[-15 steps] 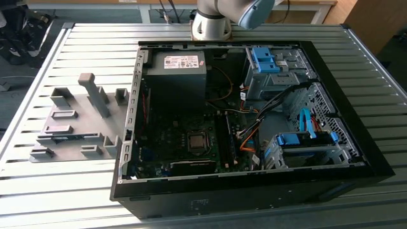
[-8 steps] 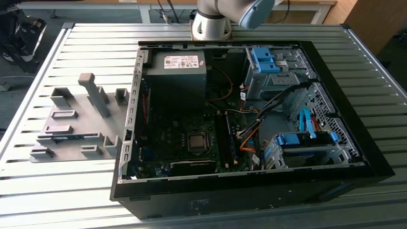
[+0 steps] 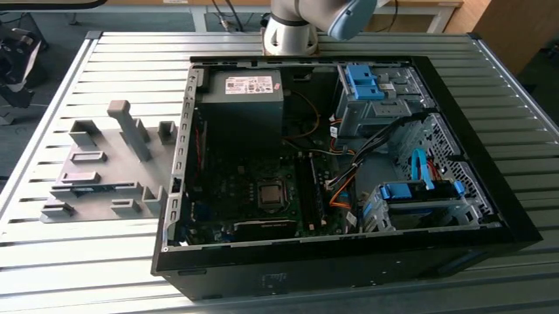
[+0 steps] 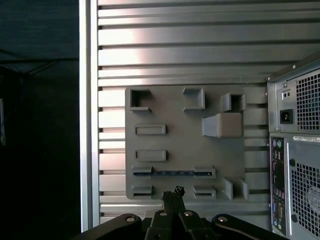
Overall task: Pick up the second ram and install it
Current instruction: 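Reach for the second ram, then pick up the second ram and move it above second insertion slot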
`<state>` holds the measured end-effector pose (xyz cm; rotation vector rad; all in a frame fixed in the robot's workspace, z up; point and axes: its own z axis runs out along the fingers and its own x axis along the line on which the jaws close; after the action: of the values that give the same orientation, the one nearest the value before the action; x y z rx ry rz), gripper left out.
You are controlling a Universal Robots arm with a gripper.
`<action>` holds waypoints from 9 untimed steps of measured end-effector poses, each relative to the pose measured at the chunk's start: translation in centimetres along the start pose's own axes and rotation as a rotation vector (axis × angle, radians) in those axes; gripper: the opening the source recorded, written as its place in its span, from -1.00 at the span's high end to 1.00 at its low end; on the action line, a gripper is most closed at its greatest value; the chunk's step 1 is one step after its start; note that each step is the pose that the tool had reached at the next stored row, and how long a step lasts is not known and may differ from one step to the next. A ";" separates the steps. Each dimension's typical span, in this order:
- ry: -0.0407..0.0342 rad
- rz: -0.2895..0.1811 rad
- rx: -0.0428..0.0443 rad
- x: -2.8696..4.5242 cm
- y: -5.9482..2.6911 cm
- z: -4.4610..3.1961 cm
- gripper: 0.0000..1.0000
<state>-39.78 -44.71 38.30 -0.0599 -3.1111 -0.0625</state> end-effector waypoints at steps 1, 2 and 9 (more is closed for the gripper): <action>-0.0002 -0.001 -0.0001 0.00 -0.08 0.03 0.79; -0.0001 -0.001 -0.0001 0.01 -0.08 0.03 0.79; 0.0000 -0.001 0.0000 0.00 -0.08 0.06 0.79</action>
<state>-39.79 -44.79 38.23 -0.0588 -3.1111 -0.0626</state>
